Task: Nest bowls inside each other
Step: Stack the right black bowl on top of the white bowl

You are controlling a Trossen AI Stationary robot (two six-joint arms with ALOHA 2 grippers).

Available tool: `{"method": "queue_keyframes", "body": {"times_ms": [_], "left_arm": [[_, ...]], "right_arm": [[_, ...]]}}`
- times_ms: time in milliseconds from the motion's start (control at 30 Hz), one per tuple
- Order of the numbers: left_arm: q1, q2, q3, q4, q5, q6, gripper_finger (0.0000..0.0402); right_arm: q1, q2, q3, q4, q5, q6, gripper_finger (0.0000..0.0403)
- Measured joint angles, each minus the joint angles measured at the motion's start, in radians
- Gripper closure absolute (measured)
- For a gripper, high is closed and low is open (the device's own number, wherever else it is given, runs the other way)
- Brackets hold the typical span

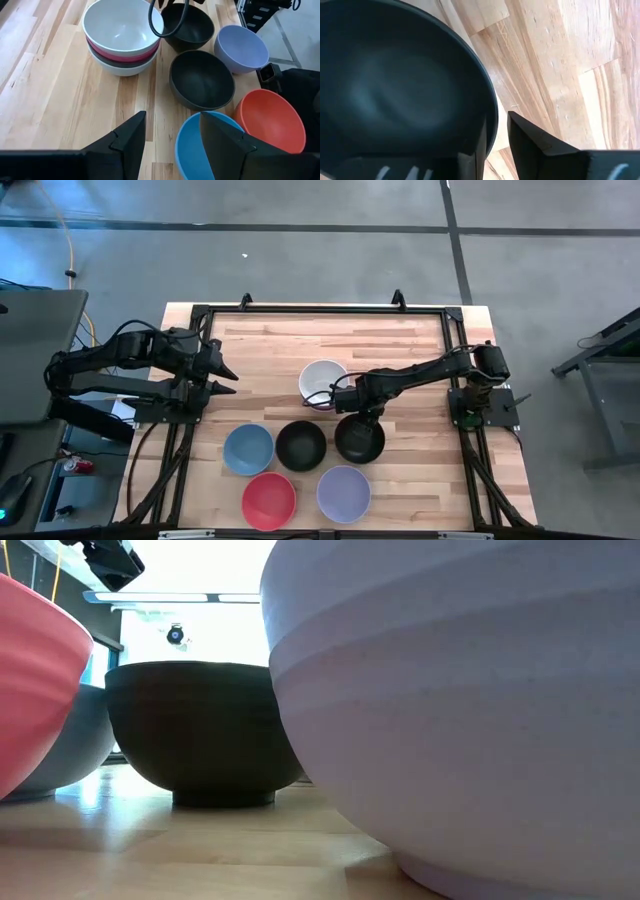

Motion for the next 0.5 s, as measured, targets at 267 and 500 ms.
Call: {"method": "queue_keyframes", "body": {"times_ms": [267, 500], "left_arm": [[0.0, 0.0, 0.0, 0.0, 0.0, 0.0, 0.0227], [0.0, 0.0, 0.0, 0.0, 0.0, 0.0, 0.0227]], "right_arm": [[0.0, 0.016, -0.001, 0.015, -0.002, -0.008, 0.0332], [-0.005, 0.014, -0.001, 0.007, -0.002, -0.033, 0.0392]]}}
